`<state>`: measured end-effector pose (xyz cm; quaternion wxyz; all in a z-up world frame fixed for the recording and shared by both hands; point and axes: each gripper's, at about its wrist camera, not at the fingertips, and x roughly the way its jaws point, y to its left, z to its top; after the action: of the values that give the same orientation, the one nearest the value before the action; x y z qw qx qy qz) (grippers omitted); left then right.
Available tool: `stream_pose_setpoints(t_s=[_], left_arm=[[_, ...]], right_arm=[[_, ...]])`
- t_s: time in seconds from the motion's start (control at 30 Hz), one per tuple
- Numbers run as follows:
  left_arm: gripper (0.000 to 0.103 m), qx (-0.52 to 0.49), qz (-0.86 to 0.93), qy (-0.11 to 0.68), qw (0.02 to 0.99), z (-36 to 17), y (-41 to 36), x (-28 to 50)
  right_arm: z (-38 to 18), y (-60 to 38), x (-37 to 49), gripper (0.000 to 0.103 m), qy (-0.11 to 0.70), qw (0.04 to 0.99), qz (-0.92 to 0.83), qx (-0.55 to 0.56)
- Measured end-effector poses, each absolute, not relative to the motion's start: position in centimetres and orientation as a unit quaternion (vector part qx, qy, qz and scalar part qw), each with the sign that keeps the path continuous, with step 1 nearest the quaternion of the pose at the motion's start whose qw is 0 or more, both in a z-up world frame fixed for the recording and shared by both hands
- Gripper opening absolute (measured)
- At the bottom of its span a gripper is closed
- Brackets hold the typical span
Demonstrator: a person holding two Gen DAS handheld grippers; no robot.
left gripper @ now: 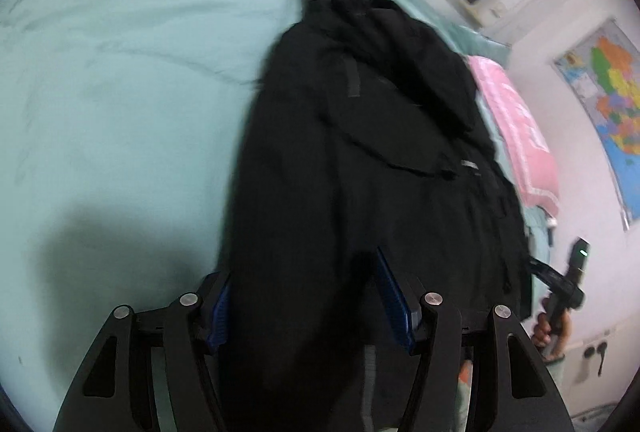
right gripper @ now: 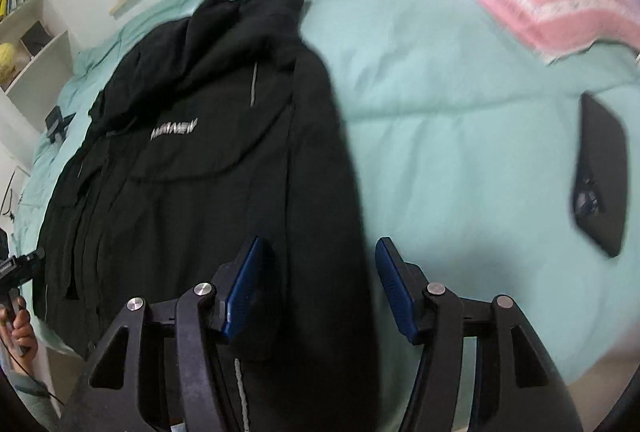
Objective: Fold large clothes
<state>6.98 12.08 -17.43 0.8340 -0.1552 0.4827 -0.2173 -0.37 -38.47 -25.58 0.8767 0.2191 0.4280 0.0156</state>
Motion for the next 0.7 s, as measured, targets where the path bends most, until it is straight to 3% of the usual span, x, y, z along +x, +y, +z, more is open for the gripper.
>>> stream_pose_setpoints(t_s=[0.1, 0.23, 0.5, 0.7], left_arm=[[0.063, -0.157, -0.271, 0.457, 0.832, -15.4, 10.7, 6.2], [0.063, -0.19, -0.328, 0.419, 0.825, -13.2, 9.8, 5.8], [0.063, -0.153, -0.296, 0.453, 0.827, -16.1, 9.9, 3.6], [0.063, -0.114, -0.243, 0.478, 0.836, -17.8, 10.6, 0.9]], right_arm=[[-23.5, -36.8, -0.7, 0.045, 0.411, 0.886, 0.053, 0.208], [-20.5, -35.9, -1.7, 0.045, 0.364, 0.896, 0.116, 0.228], [-25.6, -35.8, -2.1, 0.045, 0.443, 0.861, 0.08, 0.239], [-26.3, -34.3, -5.3, 0.045, 0.469, 0.855, 0.092, 0.201]])
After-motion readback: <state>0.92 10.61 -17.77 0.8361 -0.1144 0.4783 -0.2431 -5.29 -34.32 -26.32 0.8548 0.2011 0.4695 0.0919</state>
